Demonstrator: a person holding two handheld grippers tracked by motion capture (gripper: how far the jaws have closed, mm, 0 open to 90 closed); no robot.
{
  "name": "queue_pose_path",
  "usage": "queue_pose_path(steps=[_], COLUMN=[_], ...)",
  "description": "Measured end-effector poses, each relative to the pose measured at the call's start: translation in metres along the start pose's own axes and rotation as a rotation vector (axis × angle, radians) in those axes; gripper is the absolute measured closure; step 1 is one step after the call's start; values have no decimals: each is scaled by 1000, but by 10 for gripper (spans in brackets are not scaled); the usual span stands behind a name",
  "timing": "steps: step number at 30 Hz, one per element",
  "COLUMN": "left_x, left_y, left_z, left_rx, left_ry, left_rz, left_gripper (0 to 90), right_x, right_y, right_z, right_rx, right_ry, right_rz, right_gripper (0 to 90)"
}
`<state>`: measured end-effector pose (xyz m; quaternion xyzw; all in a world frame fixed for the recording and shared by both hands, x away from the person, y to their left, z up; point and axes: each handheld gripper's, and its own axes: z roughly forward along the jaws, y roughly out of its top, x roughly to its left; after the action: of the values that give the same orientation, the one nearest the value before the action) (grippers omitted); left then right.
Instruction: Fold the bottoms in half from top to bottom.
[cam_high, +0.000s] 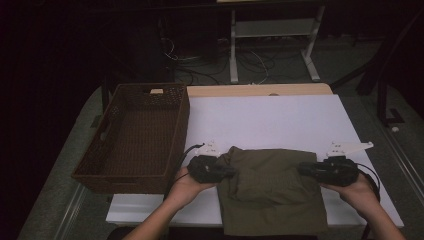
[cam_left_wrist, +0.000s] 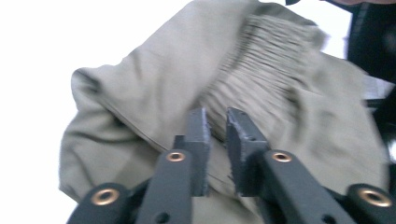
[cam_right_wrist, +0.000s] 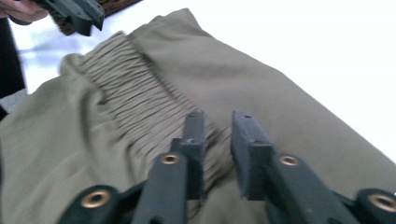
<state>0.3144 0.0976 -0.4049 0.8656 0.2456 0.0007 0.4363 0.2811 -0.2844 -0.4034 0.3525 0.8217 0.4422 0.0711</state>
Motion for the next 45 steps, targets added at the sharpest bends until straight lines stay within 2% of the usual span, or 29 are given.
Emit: queue_pose_path(steps=[3, 6, 8, 10, 15, 23, 32, 40, 45], left_x=[8, 14, 14, 12, 10, 7, -8, -18, -25], left_y=[6, 6, 3, -1, -8, -13, -12, -14, -15], left_z=[14, 27, 33, 37, 44, 49, 45, 39, 35], left_rx=[9, 32, 52, 64, 90, 104, 85, 65, 67], left_ry=[27, 34, 30, 25, 24, -14, -77, -140, -170], left_rz=[7, 13, 13, 14, 46, 62, 90, 90, 107], left_gripper=[881, 896, 897, 896, 896, 895, 894, 895, 894], right_x=[-10, -19, -21, -21, -20, -23, -17, -18, -11], right_y=[4, 3, -2, -7, -13, -19, -22, -26, -26], right_z=[9, 17, 20, 24, 30, 38, 30, 31, 33], right_rx=[22, 32, 55, 63, 109, 178, 148, 182, 184], right_ry=[-14, -34, -47, -39, -47, -19, 50, 21, 60], right_rz=[4, 28, 23, 32, 21, 32, 27, 42, 25], right_gripper=[871, 890, 890, 890, 890, 890, 891, 891, 890])
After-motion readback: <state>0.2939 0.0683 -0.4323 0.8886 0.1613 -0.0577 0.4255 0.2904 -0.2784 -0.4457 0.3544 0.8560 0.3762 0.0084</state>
